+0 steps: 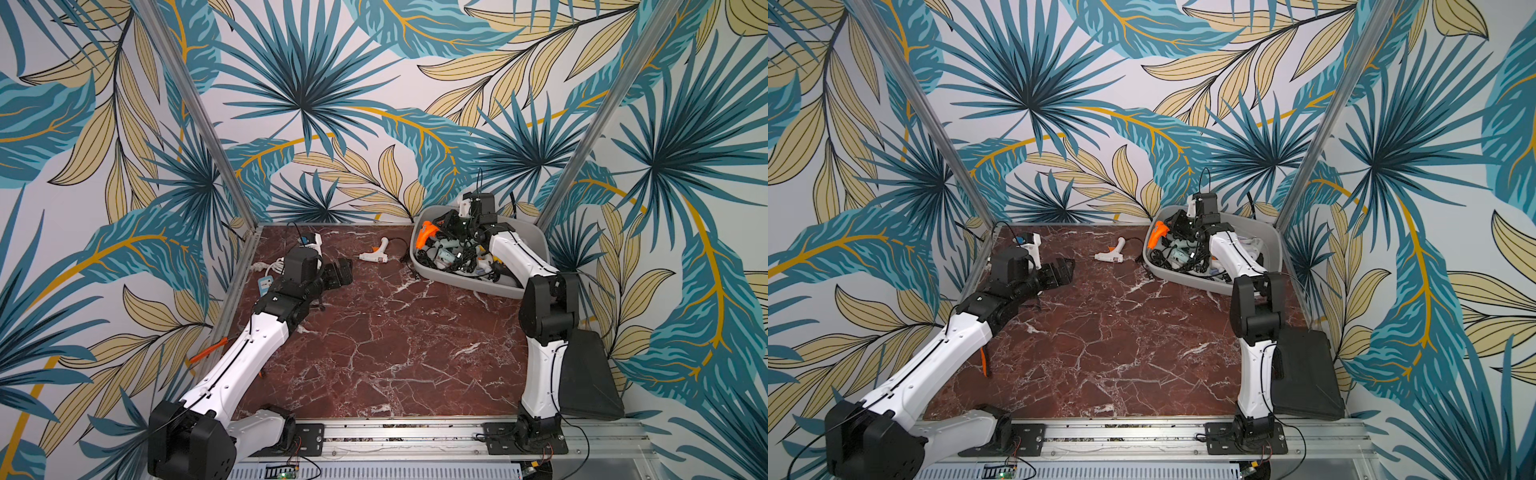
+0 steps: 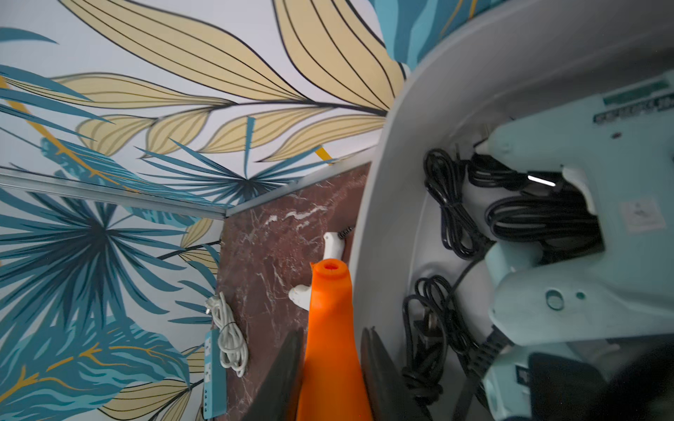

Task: Put the hot melt glue gun into the storage box
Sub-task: Place the hot melt adhesive gun in the storage box.

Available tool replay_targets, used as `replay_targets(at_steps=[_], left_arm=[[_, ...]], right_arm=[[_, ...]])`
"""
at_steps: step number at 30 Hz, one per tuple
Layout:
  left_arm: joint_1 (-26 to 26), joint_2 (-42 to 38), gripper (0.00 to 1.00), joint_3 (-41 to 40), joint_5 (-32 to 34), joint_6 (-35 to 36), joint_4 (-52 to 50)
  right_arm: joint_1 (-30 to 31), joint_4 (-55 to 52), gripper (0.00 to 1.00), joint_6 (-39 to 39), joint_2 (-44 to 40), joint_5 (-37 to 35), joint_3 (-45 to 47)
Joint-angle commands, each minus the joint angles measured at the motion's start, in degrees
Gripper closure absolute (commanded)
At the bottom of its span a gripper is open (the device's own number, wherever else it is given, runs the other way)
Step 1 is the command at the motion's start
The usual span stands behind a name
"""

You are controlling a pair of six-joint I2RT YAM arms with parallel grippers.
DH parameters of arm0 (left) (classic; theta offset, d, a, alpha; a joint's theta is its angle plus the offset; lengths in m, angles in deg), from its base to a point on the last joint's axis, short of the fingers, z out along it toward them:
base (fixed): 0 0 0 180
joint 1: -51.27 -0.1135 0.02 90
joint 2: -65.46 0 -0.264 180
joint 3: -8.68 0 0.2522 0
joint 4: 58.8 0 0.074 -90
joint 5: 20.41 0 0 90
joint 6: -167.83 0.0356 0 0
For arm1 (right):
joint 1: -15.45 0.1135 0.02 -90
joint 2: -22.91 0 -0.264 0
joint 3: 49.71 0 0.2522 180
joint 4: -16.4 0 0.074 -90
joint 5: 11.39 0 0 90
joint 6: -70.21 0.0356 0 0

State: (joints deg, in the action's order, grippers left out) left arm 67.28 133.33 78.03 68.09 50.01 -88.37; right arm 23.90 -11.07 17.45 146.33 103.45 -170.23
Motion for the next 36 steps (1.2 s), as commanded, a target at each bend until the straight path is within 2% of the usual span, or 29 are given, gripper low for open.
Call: replay_targets(at_steps=[1, 20, 29, 32, 36], left_arm=[[-0.8, 0.7, 0.0, -0.9, -1.2, -1.1, 2.0], [-1.7, 5.3, 0.0, -1.0, -3.9, -2.1, 4.6], [-1.7, 7.2, 0.0, -0.5, -5.3, -2.7, 6.2], [-1.7, 8.3, 0.0, -0.1, -5.8, -2.9, 6.5], [-1.7, 9.6, 0.0, 0.5, -5.9, -3.2, 7.0]], right_arm=[[-0.1, -2.0, 0.77, -2.8, 1.1, -0.4, -1.9], [-1.3, -4.7, 0.77, -4.2, 11.5, 0.7, -9.2], [-2.3, -3.6, 0.77, -1.8, 15.6, 2.4, -12.3], [-2.1, -2.8, 0.75, -0.7, 16.1, 3.3, -11.2], [-1.6, -2.2, 0.67, -0.1, 14.9, 2.8, -7.8]])
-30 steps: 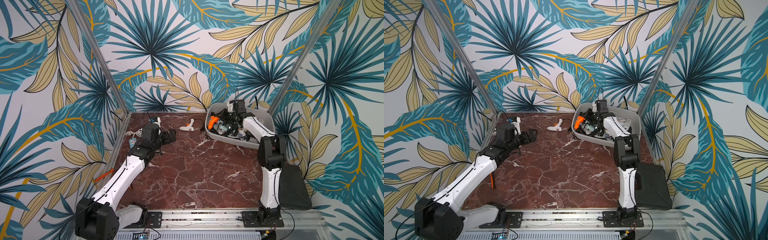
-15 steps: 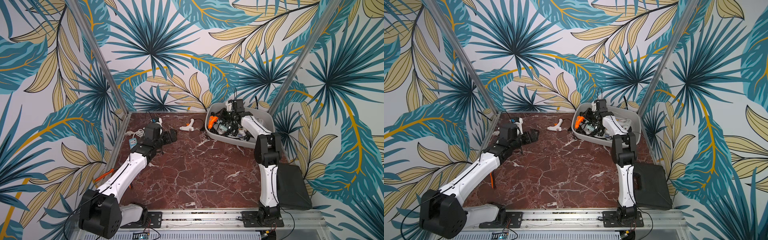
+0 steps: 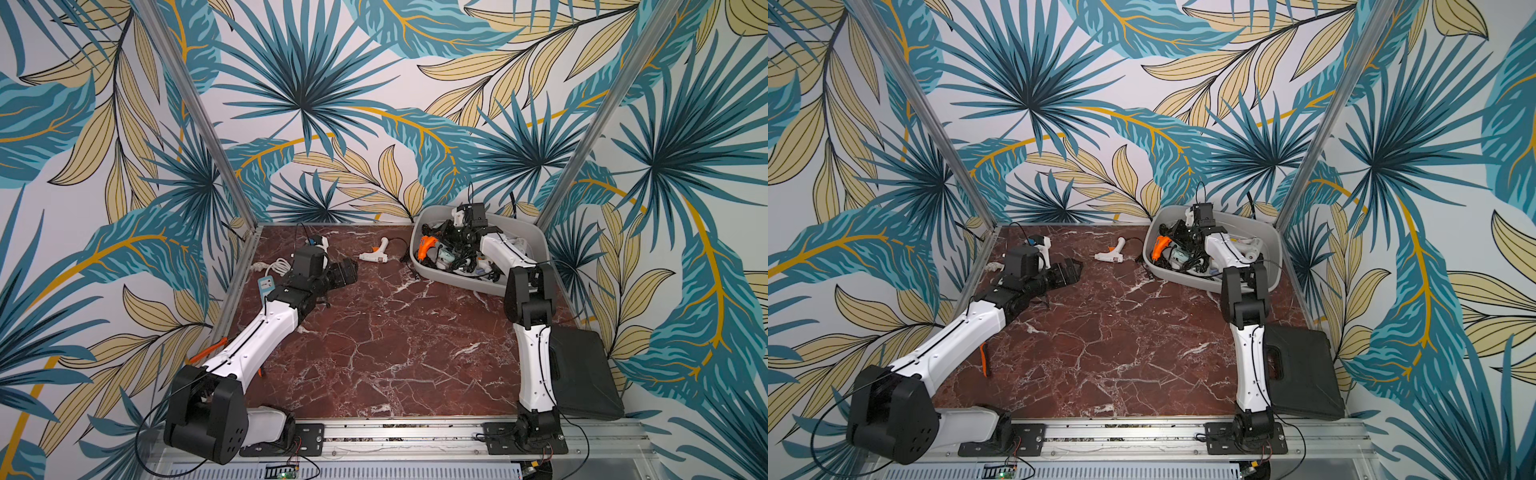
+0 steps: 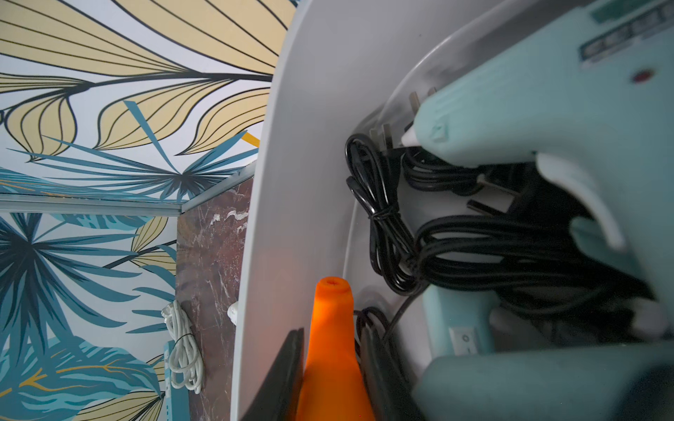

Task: Put the hot melt glue gun into the storage box
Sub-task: Place the hot melt adhesive gun in the storage box, then pick up the hot melt adhesive gun from the center of the board.

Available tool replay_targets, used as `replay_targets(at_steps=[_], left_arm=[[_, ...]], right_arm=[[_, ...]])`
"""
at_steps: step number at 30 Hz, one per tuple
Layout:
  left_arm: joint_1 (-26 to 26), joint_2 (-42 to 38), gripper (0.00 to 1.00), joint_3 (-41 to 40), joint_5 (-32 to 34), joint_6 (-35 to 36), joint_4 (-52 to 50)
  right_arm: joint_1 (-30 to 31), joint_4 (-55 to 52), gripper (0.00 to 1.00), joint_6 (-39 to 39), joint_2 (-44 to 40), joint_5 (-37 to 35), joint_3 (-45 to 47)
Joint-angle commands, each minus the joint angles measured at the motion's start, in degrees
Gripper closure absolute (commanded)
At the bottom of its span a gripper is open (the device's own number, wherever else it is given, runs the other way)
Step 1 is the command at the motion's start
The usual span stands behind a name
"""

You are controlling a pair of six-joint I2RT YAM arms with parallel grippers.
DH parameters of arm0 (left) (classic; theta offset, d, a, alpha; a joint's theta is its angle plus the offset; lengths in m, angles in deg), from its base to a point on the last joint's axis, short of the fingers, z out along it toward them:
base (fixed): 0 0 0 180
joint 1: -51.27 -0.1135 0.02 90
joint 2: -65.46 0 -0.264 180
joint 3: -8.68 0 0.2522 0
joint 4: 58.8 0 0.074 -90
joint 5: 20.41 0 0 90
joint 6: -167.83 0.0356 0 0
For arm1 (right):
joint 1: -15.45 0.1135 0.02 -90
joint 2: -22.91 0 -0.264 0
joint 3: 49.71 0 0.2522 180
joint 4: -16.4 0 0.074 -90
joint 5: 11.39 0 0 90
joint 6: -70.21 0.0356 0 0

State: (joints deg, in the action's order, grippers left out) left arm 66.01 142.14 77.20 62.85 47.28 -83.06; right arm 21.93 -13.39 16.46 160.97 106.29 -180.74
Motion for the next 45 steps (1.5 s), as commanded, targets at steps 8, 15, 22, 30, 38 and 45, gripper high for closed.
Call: replay_targets(at_steps=[8, 15, 22, 30, 38, 45], left_arm=[[-0.6, 4.8, 0.0, 4.0, -1.9, 0.7, 2.8], [-0.6, 12.4, 0.0, 12.4, -3.4, 6.5, -1.6], [-0.3, 25.2, 0.01, 27.0, -4.4, 7.6, -10.4], [2.6, 41.4, 0.07, 46.6, 0.1, 9.8, -20.4], [4.9, 56.2, 0.13, 65.6, 5.5, 10.7, -27.9], [6.2, 64.3, 0.22, 74.9, 6.7, 11.1, -27.2]], right_arm=[[0.4, -5.1, 0.4, 0.7, -4.6, -3.8, 6.3], [0.5, -9.9, 0.26, 0.5, -11.2, -5.8, 9.9], [0.7, -13.1, 0.19, 0.6, -19.2, -9.6, 17.4], [1.6, -10.8, 0.17, 0.6, -29.8, -12.3, 28.4], [3.2, -7.7, 0.13, -0.2, -40.6, -16.7, 38.6], [4.7, -3.3, 0.1, 1.0, -47.1, -18.6, 46.2]])
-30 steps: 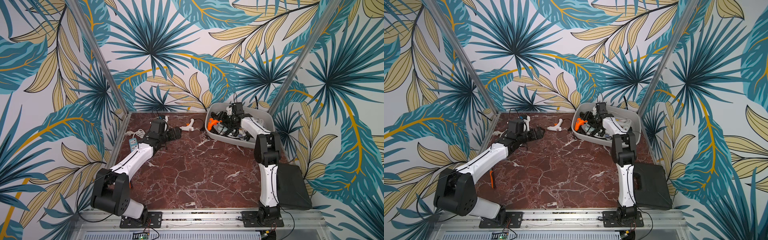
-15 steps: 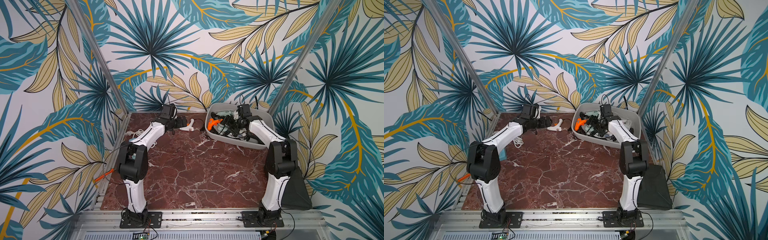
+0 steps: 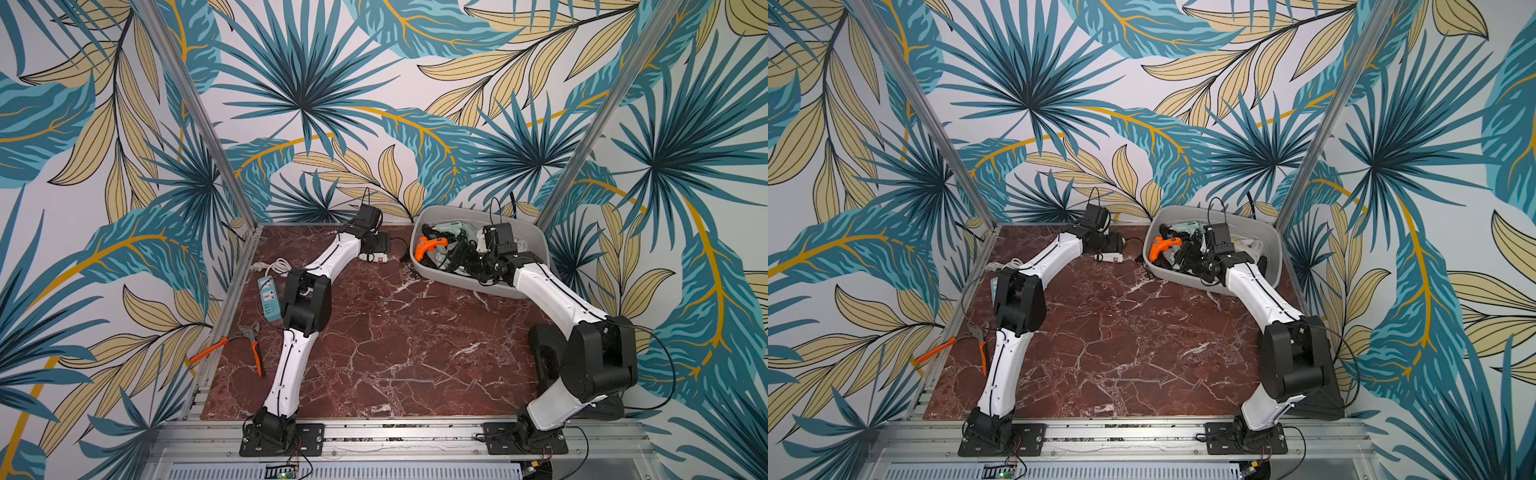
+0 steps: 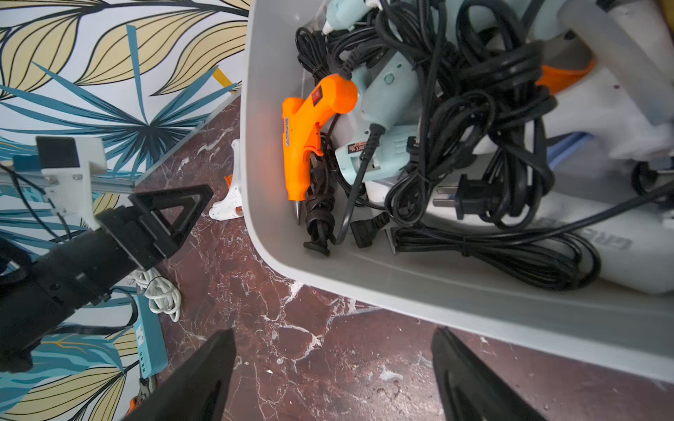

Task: Put the hot melt glue gun into the storage box
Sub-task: Pick up the hot melt adhesive gun from the center of the board.

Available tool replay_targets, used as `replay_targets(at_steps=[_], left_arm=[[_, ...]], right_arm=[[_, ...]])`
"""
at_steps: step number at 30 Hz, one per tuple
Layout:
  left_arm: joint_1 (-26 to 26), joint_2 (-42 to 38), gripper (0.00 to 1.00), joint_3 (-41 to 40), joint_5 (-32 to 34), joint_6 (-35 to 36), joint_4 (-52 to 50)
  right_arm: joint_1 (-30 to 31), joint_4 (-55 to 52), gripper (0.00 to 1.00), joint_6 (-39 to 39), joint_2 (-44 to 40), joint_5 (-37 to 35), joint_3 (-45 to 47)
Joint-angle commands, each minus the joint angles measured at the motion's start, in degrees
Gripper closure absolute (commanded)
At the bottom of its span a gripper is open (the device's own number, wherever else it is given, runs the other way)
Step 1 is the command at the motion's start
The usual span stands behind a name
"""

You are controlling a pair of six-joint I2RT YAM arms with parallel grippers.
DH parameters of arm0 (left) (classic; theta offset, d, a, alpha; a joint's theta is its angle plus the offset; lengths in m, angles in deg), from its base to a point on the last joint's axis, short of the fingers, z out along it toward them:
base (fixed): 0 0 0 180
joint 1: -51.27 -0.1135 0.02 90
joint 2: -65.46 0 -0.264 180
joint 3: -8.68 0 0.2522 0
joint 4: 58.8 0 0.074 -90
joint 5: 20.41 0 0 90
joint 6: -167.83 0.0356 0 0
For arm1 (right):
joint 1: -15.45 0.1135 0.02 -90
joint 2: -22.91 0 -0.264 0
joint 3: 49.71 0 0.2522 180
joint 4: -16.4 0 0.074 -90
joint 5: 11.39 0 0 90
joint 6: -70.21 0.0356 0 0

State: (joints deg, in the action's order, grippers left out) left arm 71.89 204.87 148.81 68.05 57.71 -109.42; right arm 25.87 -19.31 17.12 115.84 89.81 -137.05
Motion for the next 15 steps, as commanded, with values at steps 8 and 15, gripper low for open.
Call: replay_targets(at_steps=[8, 15], left_arm=[[0.6, 6.1, 0.33, 7.2, 0.6, -1.2, 4.1], [1.0, 10.3, 0.41, 11.9, -0.1, -2.4, 5.5]], right_arm=[[2.2, 5.3, 0.07, 0.4, -6.0, -3.4, 6.0], [2.4, 5.8, 0.06, 0.8, -8.7, -4.0, 7.5]])
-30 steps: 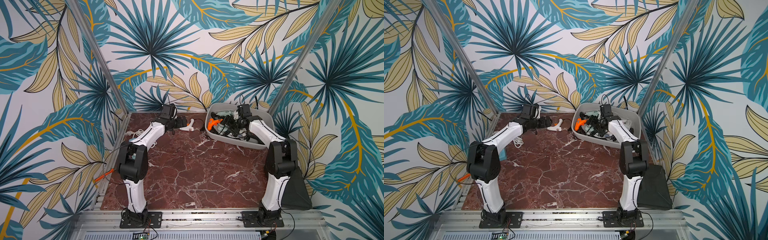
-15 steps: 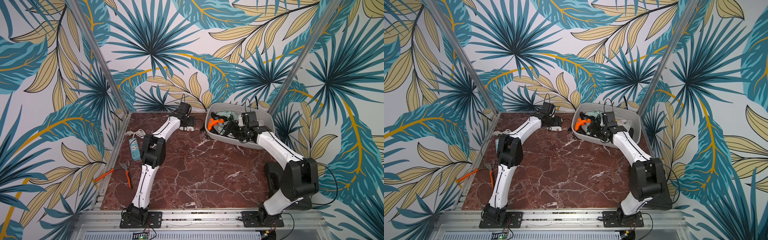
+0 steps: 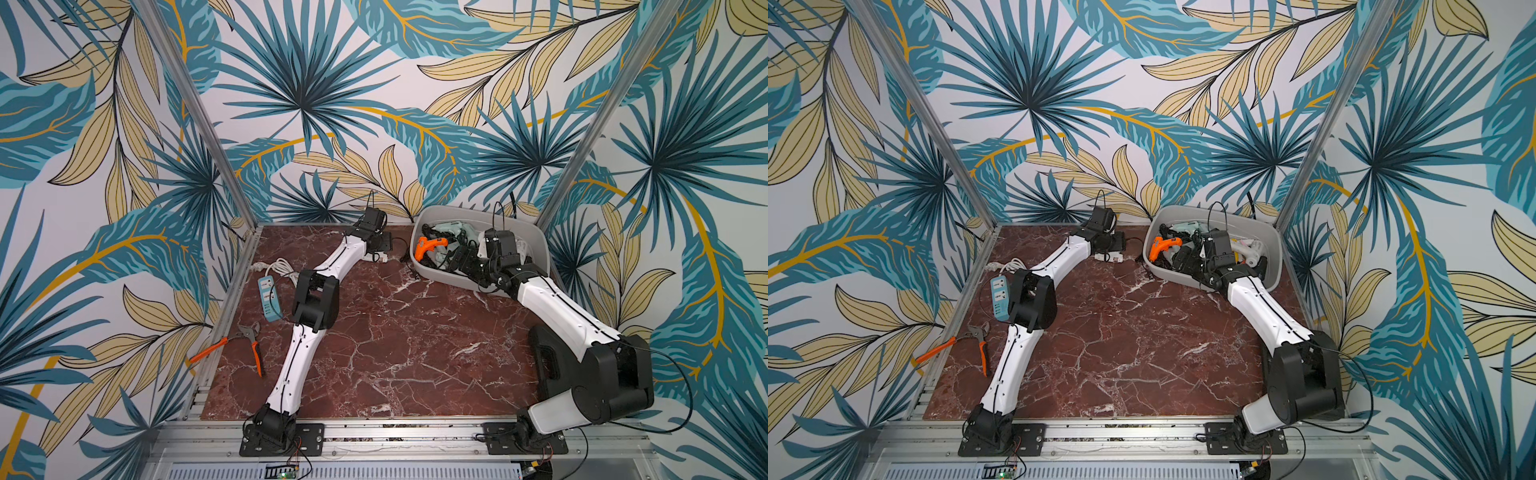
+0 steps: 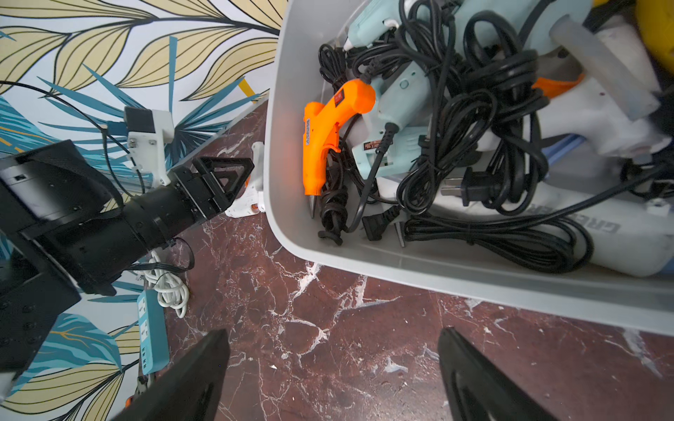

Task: Put the hot melt glue gun into the storage box
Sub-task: Pick up the hot melt adhesive gun from the center of the board.

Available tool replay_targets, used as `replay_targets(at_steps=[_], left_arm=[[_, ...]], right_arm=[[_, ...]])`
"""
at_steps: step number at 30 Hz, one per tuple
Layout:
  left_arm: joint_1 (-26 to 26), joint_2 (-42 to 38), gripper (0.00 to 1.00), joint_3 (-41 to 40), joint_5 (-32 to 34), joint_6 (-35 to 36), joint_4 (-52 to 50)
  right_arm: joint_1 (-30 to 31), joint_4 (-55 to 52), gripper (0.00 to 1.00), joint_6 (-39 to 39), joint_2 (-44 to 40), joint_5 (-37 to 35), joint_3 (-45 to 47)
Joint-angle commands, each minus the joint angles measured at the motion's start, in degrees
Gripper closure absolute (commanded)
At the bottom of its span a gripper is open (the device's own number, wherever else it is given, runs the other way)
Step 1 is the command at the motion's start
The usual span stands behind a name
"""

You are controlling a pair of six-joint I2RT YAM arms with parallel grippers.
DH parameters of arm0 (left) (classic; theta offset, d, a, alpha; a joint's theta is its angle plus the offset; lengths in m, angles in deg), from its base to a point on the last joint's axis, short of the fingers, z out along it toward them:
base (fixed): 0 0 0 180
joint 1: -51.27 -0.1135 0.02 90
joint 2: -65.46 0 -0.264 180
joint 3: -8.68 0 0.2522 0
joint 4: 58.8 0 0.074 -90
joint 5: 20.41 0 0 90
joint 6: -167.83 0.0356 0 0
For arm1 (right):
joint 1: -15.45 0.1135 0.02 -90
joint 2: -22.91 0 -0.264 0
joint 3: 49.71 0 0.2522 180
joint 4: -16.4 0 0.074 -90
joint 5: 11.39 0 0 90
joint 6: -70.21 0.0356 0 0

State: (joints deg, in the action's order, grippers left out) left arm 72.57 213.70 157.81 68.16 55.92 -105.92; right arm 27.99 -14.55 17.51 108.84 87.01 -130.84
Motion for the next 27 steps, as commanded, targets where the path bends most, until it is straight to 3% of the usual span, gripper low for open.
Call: replay_targets(at_steps=[1, 23, 27], left_arm=[[0.3, 2.1, 0.41, 3.5, -0.1, -0.6, 2.0], [1.0, 8.0, 0.51, 10.4, 4.4, -2.8, -2.8], [2.1, 8.3, 0.61, 10.3, 7.3, -2.9, -4.9]], right_arm=[[0.4, 0.9, 0.06, 0.5, -2.1, -1.1, 1.4], [0.6, -1.8, 0.05, 0.4, -8.3, -3.7, 3.1], [0.6, -2.1, 0.04, 0.3, -9.2, -4.5, 3.0]])
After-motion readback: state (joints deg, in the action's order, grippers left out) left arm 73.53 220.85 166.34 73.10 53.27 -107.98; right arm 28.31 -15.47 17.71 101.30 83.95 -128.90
